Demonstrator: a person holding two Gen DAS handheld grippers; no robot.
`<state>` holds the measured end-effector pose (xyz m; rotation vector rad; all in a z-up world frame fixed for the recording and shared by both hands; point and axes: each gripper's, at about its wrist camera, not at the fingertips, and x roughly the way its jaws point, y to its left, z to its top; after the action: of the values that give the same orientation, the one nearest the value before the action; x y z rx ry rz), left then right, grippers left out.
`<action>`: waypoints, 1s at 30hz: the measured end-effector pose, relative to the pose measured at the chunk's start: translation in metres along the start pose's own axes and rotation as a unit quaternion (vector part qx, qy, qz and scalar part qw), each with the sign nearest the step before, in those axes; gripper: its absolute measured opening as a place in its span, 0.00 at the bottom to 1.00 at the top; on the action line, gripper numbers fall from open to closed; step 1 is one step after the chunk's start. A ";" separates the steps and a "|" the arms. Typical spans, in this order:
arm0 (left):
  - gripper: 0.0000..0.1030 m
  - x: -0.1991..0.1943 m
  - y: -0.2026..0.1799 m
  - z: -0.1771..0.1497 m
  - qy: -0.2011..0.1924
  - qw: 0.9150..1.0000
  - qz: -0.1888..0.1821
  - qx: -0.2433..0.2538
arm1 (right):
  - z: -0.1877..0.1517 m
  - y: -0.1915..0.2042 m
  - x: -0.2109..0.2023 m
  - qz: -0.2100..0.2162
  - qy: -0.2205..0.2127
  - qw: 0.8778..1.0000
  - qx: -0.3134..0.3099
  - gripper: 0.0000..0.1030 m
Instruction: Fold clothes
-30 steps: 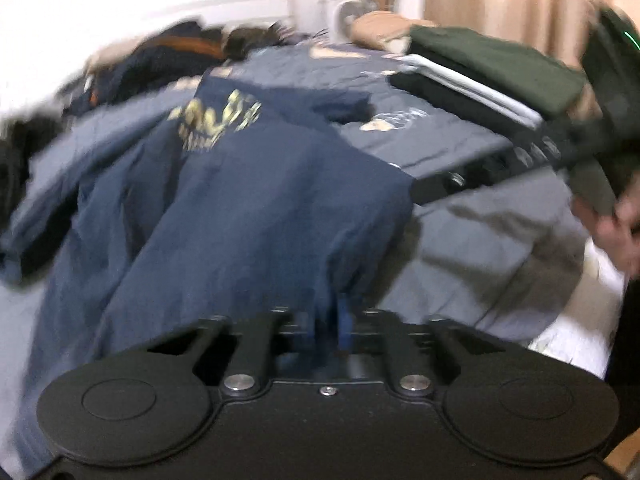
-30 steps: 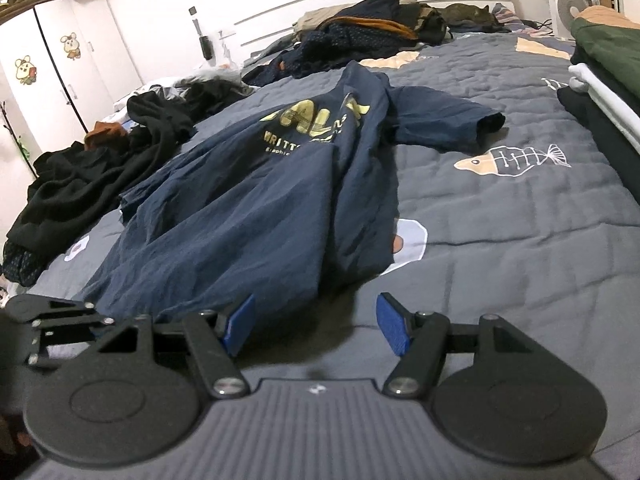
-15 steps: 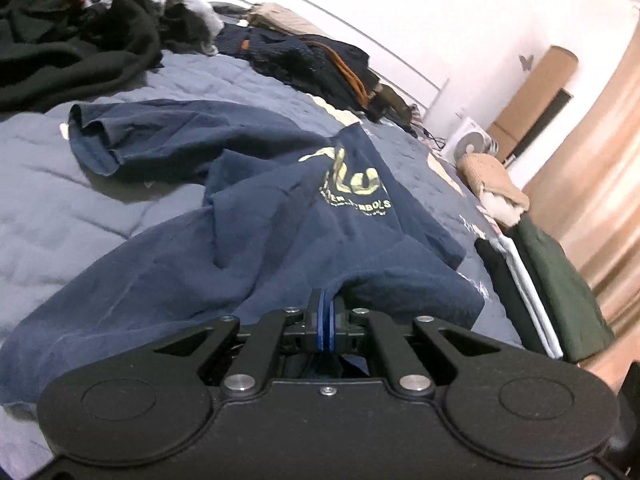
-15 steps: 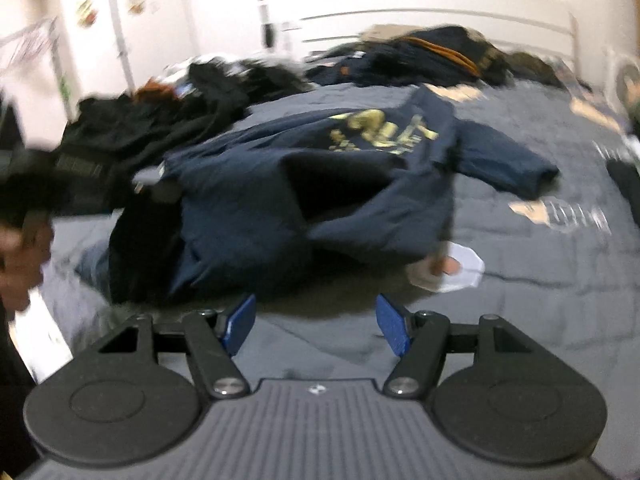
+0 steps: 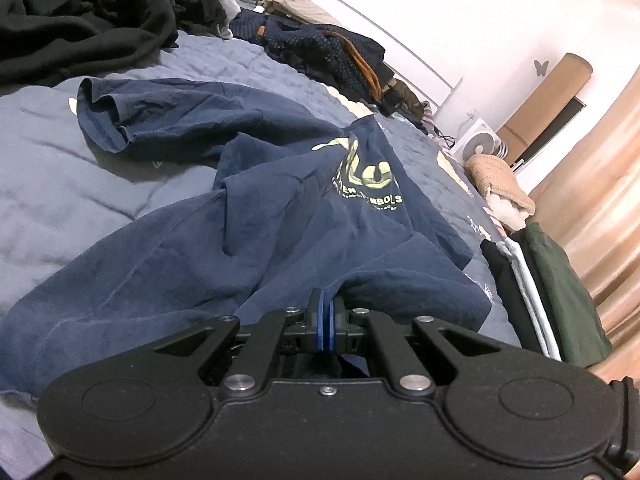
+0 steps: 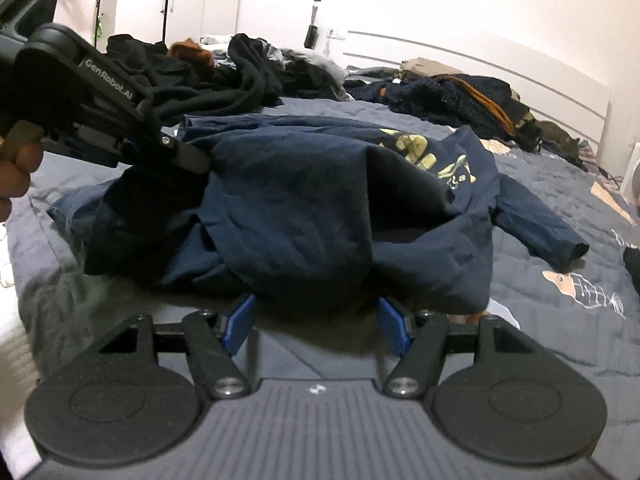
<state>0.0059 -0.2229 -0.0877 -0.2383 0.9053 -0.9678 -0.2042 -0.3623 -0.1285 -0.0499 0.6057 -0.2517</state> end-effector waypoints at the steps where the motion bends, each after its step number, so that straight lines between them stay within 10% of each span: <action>1: 0.03 0.000 0.000 0.000 0.001 1.000 0.000 0.000 | -0.001 0.001 0.001 0.000 -0.004 1.000 -0.004 0.64; 5: 0.03 0.001 0.002 0.001 0.002 1.000 0.000 -0.002 | -0.003 0.005 0.002 -0.007 -0.024 0.999 -0.024 0.46; 7: 0.03 0.000 0.004 0.002 0.001 1.000 0.001 -0.007 | 0.000 0.003 -0.002 -0.001 -0.035 0.999 -0.013 0.15; 10: 0.03 -0.004 0.004 0.004 -0.005 1.000 -0.004 -0.010 | 0.009 -0.003 -0.017 -0.013 -0.070 0.997 0.001 0.07; 18: 0.11 -0.018 -0.002 0.007 -0.028 0.997 -0.066 -0.017 | 0.038 -0.033 -0.074 0.007 -0.144 0.984 0.100 0.05; 22: 0.50 -0.033 -0.008 0.011 -0.055 0.995 -0.086 -0.012 | 0.045 -0.052 -0.104 0.007 -0.174 0.972 0.155 0.04; 30: 0.68 -0.057 -0.021 0.013 -0.073 0.988 -0.131 0.026 | 0.053 -0.082 -0.160 -0.029 -0.204 0.952 0.227 0.04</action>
<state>-0.0112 -0.1918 -0.0367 -0.3868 0.7240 -1.1985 -0.3191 -0.4037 0.0138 0.3185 0.1233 -0.4209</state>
